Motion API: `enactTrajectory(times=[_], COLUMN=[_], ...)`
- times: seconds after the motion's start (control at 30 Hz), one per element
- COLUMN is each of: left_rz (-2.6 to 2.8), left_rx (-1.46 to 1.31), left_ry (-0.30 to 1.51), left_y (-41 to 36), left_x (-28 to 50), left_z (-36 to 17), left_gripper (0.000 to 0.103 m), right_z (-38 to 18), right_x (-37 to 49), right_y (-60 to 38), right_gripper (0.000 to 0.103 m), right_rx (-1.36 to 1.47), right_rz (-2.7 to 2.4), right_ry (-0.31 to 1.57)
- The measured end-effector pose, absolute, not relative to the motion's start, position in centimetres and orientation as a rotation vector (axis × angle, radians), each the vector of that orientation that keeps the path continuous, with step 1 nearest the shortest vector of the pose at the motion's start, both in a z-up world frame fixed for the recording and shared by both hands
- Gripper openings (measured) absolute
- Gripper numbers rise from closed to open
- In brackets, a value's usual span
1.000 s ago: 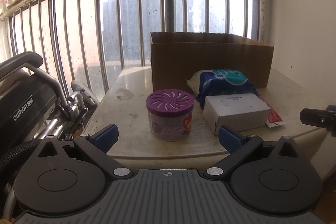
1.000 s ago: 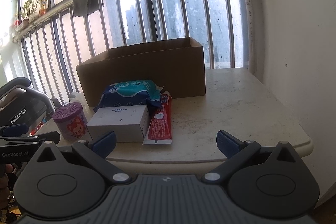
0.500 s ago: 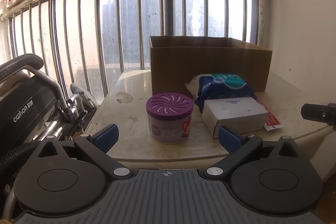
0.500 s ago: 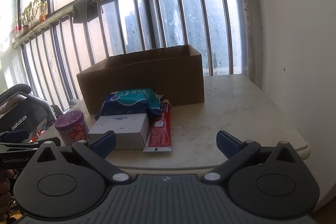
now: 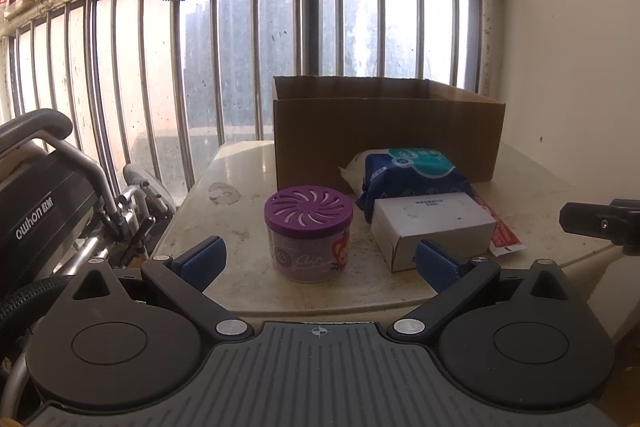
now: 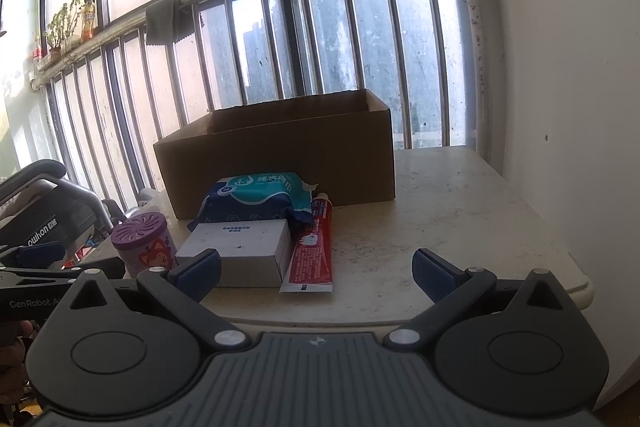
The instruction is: Organize objects
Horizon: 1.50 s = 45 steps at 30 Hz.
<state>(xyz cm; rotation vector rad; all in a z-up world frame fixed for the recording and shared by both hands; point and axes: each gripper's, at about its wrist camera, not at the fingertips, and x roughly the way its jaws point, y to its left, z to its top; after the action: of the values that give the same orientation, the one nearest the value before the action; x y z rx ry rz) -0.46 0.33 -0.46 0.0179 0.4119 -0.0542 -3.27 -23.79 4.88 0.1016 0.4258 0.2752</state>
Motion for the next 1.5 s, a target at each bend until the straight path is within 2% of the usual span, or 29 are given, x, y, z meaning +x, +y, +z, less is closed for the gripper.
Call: enactTrajectory(times=[1.5], left_rz=[-0.047], left_rx=[0.014], left_ry=[0.421], left_y=[0.55], left_x=[-0.34], left_z=[-0.77], left_gripper=[0.102], right_z=[4.49], right_x=[-2.90], right_y=[-23.70], right_gripper=[0.103], right_rx=[0.103], right_rz=[0.279], right_ry=[0.448])
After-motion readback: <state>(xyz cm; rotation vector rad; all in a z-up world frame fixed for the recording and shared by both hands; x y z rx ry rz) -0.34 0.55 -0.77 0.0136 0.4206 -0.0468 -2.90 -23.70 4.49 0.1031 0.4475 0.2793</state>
